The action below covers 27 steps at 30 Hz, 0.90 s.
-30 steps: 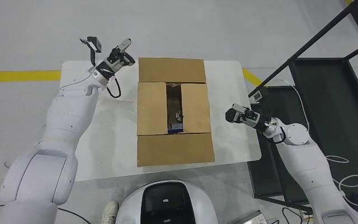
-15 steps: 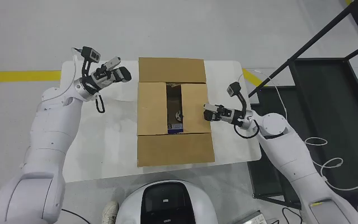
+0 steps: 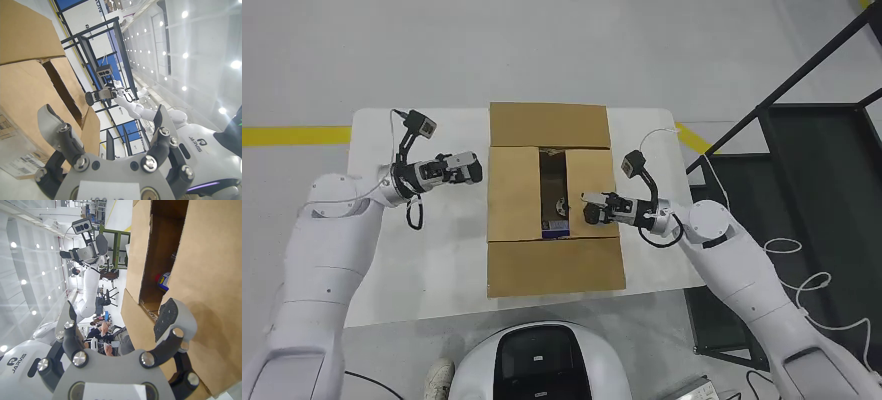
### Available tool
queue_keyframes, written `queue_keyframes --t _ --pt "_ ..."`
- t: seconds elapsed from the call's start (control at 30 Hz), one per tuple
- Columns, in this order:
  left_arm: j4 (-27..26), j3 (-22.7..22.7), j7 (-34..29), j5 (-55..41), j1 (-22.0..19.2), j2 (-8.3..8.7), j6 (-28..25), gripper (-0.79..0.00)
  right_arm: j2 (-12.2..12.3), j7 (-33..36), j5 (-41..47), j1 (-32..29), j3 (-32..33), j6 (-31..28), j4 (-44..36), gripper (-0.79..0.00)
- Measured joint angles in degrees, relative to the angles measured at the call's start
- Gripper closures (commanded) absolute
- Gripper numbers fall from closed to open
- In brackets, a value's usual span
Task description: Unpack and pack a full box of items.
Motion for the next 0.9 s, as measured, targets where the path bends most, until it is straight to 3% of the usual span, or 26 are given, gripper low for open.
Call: queue_keyframes --t 0.43,0.57,0.77,0.9 --pt "0.05 -0.10 -0.09 -0.06 -0.06 0.00 0.14 -0.785 -0.01 -0.07 -0.07 -0.04 -0.01 0.04 -0.03 -0.785" --pt "-2.84 -0.06 5.04 7.76 0.81 0.69 -0.93 -0.785 -0.64 -2.16 -1.20 0.64 -1.87 2.49 -0.76 -0.785" --pt "-5.67 0.58 -0.56 15.20 0.30 2.43 0.52 -0.785 -3.02 -3.91 -3.21 5.46 -8.68 5.01 1.68 -0.785" --pt "-7.37 1.31 -1.17 11.61 0.83 3.76 1.23 -0.785 -4.70 -4.49 -3.57 7.88 -12.84 5.01 2.99 -0.785"
